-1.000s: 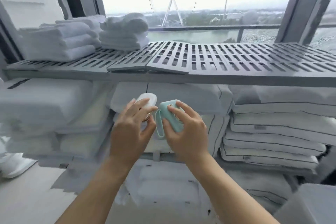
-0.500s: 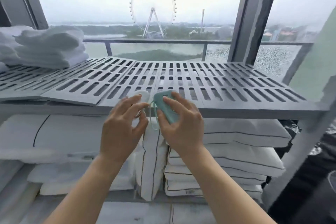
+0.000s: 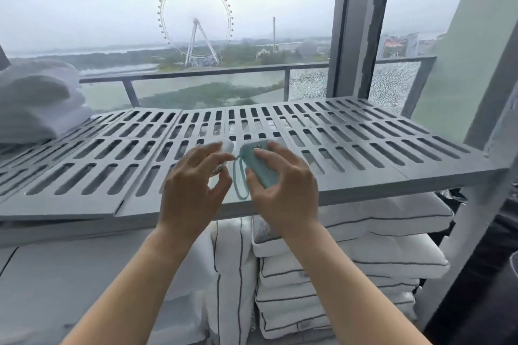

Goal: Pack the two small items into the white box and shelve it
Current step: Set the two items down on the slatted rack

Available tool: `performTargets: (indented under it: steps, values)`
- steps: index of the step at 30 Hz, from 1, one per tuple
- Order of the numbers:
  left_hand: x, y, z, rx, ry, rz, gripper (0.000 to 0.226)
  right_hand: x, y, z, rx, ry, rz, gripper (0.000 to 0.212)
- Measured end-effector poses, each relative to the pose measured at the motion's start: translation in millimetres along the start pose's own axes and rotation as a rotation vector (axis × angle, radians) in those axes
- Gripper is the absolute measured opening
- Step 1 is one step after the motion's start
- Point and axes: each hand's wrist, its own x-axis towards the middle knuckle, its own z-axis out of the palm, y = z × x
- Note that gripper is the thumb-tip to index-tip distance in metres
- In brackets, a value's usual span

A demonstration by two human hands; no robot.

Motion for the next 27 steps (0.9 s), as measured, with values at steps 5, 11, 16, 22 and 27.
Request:
performTargets:
  steps: [5,11,16,22,27]
  values:
    - [12,-20,2,-0.021,-0.037,-0.033,0.022,16,-6,23,-0.055,0.007,-0.032,0.036]
    - [20,-35,7,-0.015,-0.089,-0.059,0.023,33,1,36,-0.105,-0.06,-0.016,0.034]
    - [40,-42,17,-0.026,-0.145,-0.07,0.025,61,9,44,-0.156,-0.148,-0.017,0.027]
    - [69,-56,39,-0.066,-0.209,-0.101,0.025,100,28,59,-0.224,-0.264,0.034,0.026]
    - [80,-69,63,-0.051,-0.308,-0.099,0.026,121,41,76,-0.252,-0.388,0.051,0.029]
